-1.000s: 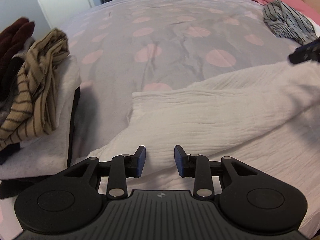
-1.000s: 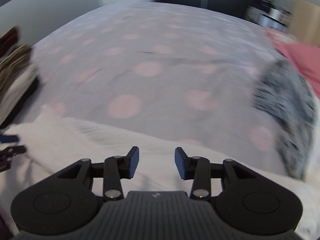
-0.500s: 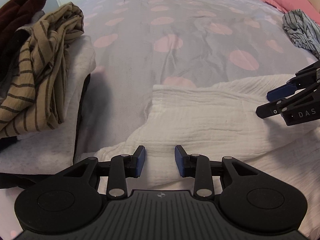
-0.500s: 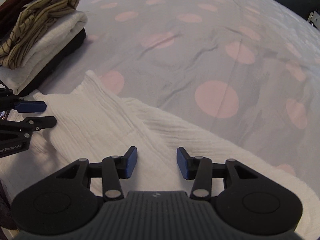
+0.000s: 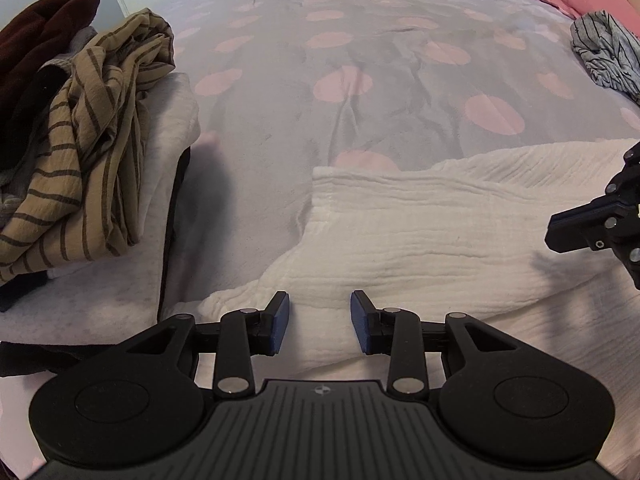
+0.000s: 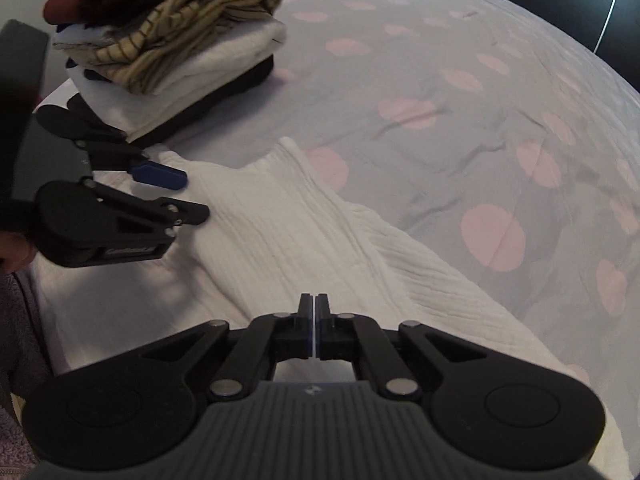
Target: Fold clothes
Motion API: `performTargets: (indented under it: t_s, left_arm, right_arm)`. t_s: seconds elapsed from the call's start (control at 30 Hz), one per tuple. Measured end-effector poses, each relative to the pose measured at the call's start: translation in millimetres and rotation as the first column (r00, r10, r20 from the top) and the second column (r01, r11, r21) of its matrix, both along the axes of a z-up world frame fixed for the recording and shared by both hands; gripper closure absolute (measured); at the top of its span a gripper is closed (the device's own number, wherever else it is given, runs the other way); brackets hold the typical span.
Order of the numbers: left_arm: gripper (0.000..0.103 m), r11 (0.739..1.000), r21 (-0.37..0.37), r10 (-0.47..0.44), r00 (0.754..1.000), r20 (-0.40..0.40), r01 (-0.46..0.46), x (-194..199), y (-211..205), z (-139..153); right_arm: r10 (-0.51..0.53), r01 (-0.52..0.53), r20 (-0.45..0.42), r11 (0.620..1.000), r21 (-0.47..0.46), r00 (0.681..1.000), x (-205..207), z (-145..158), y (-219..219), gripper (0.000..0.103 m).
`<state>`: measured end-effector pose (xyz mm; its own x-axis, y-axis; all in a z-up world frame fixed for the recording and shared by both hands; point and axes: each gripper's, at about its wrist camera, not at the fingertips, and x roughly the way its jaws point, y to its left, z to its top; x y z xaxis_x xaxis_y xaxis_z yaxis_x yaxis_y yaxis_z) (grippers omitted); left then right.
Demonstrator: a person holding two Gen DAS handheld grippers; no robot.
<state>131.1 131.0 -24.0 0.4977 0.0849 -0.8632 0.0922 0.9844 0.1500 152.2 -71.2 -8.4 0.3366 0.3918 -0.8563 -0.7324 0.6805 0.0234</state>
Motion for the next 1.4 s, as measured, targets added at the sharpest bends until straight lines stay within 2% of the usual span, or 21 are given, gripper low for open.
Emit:
performTargets:
  t_s: [0.07,0.2,0.23,0.27,0.33,0.4,0.43,0.5,0.53,0.57,0.67,0.83,0.9,1.0,1.07,1.3,1.33,1.37,1.4]
  left_arm:
    - [0.071,1.0,0.006,-0.003,1.0,-0.001,0.003,-1,-1,0]
    - [0.065,1.0,0.005,-0.001,1.0,0.001,0.001,-1,0,0]
    - [0.065,1.0,0.006,0.0,1.0,0.001,0.0,-1,0,0]
    - [0.065,1.0,0.007,0.0,1.0,0.001,0.0,-1,0,0]
    - [0.065,1.0,0.009,0.001,1.0,0.0,-0.001,0,0,0]
    - [0.065,1.0,0.009,0.006,1.0,-0.001,-0.006,-1,-2,0]
    - [0.065,1.0,0.009,0.01,1.0,-0.002,-0.01,-2,-4,0]
    - [0.065,1.0,0.01,0.014,1.0,-0.003,-0.014,-2,-6,0]
    - [0.065,1.0,0.01,0.014,1.0,-0.004,-0.014,-2,-5,-1]
    - [0.065,1.0,0.01,0.013,1.0,-0.005,-0.013,-1,-4,-1]
    - [0.065,1.0,0.01,0.018,1.0,-0.003,-0.018,-1,-3,-1]
    - [0.065,1.0,-0.001,0.031,0.999,0.03,-0.031,-3,4,9]
    - [0.063,0.999,0.005,0.04,0.999,0.032,-0.04,-4,6,9]
    - [0.063,0.999,0.012,0.04,0.999,0.02,-0.04,-5,6,6]
    - [0.063,0.999,0.014,0.03,0.999,0.016,-0.031,-5,5,5]
    - [0.063,0.999,0.043,0.029,0.999,-0.016,-0.028,-1,-1,-5]
    - [0.063,0.998,0.051,0.028,0.999,-0.021,-0.026,1,-2,-6]
    - [0.063,0.998,0.059,0.025,0.999,-0.025,-0.023,1,-3,-7]
    - [0.063,0.998,0.068,0.022,0.999,-0.029,-0.02,2,-4,-8]
  right_arm:
    - [-0.01,0.01,0.017,1.0,-0.009,1.0,-1,-2,-3,0.096]
    - [-0.063,0.065,0.044,0.997,-0.039,0.997,10,-6,-15,0.096]
    - [-0.076,0.078,0.049,0.996,-0.046,0.996,15,-7,-18,0.093]
    - [-0.09,0.093,0.05,0.994,-0.05,0.995,20,-8,-21,0.075]
    - [-0.119,0.12,0.029,0.992,-0.045,0.992,30,-13,-27,0.047]
    - [-0.136,0.136,-0.008,0.99,-0.035,0.991,37,-18,-30,0.047]
    - [-0.142,0.141,-0.024,0.99,-0.031,0.99,40,-21,-30,0.051]
    - [-0.13,0.129,-0.036,0.991,-0.03,0.991,39,-27,-28,0.064]
    - [-0.112,0.111,-0.044,0.993,-0.032,0.993,38,-29,-25,0.084]
    - [-0.096,0.094,-0.051,0.995,-0.034,0.994,36,-31,-23,0.097]
    - [-0.057,0.055,-0.045,0.998,-0.042,0.997,29,-29,-17,0.103]
    - [0.004,-0.004,-0.042,1.0,0.003,0.999,15,-9,-12,0.103]
    - [-0.012,0.013,-0.032,1.0,0.003,0.999,17,-10,-14,0.103]
    - [-0.037,0.037,-0.016,0.999,0.004,0.999,20,-11,-17,0.092]
    - [-0.054,0.054,-0.005,0.999,0.005,0.999,22,-11,-19,0.073]
    - [-0.11,0.111,0.018,0.993,-0.032,0.994,38,-25,-21,0.07]
    - [-0.118,0.119,0.018,0.992,-0.046,0.993,41,-29,-20,0.064]
    - [-0.126,0.127,0.017,0.99,-0.06,0.992,44,-33,-20,0.055]
    - [-0.133,0.134,0.014,0.988,-0.072,0.991,47,-37,-20,0.052]
